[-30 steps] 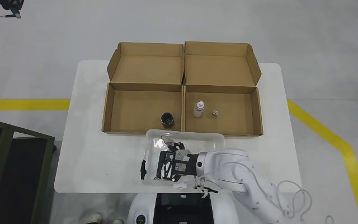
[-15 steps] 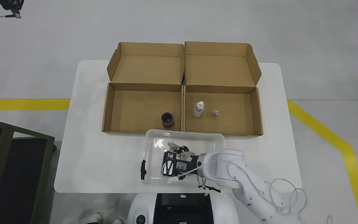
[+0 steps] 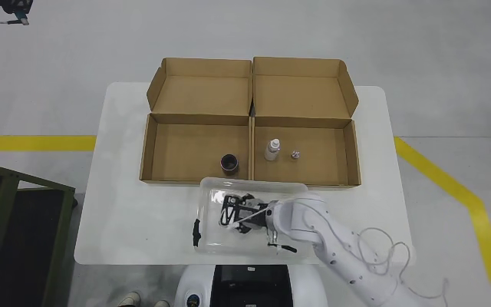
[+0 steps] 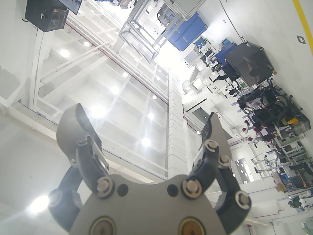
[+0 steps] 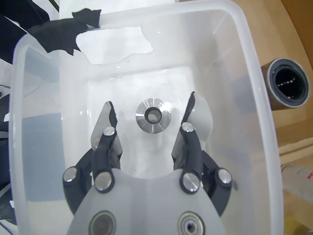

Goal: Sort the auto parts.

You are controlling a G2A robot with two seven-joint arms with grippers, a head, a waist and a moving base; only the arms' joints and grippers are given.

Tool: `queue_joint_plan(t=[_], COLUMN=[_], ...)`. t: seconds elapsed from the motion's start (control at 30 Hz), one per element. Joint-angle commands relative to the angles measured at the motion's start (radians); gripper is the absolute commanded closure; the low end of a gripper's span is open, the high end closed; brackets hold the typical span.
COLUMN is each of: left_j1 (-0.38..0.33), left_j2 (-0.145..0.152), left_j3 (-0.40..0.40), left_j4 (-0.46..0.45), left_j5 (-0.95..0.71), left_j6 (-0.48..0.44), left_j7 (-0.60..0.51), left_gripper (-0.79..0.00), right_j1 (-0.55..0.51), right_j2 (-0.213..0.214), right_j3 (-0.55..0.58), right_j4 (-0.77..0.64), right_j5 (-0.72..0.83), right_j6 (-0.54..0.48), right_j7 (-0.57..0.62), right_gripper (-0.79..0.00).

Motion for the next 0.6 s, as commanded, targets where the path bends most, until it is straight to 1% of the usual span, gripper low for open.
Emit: queue_joint_plan(t=[0.0, 0.13, 0.17, 0.2, 0.23, 0.3, 0.43, 0.57], left_j1=[0.000, 0.000, 0.000, 0.000, 0.000, 0.000, 0.000, 0.000], left_j2=[0.000, 0.000, 0.000, 0.000, 0.000, 0.000, 0.000, 0.000], left_j3=[0.000, 0.000, 0.000, 0.000, 0.000, 0.000, 0.000, 0.000], left_j4=[0.000, 0.000, 0.000, 0.000, 0.000, 0.000, 0.000, 0.000], left_j5=[0.000, 0.000, 0.000, 0.000, 0.000, 0.000, 0.000, 0.000], left_j6=[0.000, 0.000, 0.000, 0.000, 0.000, 0.000, 0.000, 0.000], left_j7=[0.000, 0.000, 0.000, 0.000, 0.000, 0.000, 0.000, 0.000], left_gripper=[-0.785, -0.785, -0.785, -0.785, -0.785, -0.785, -0.785, -0.785], right_j1=[0.011, 0.024, 0.024, 0.024, 0.024, 0.022, 0.009, -0.024], right_j2=[-0.004, -0.008, -0.008, -0.008, -0.007, -0.005, 0.001, 0.010], right_j3=[-0.009, -0.015, -0.015, -0.015, -0.013, -0.006, 0.006, 0.027], right_j4=[0.016, 0.040, 0.042, 0.043, 0.042, 0.038, 0.007, -0.077], right_j5=[0.009, 0.015, 0.014, 0.013, 0.013, 0.012, 0.016, 0.019], right_j6=[0.005, 0.018, 0.020, 0.023, 0.025, 0.023, 0.001, 0.006], right_j7=[0.001, -0.010, -0.013, -0.013, -0.013, -0.013, -0.009, -0.016], right_gripper=[-0.379, -0.314, -0.277, -0.209, -0.160, 0.000, 0.000, 0.000])
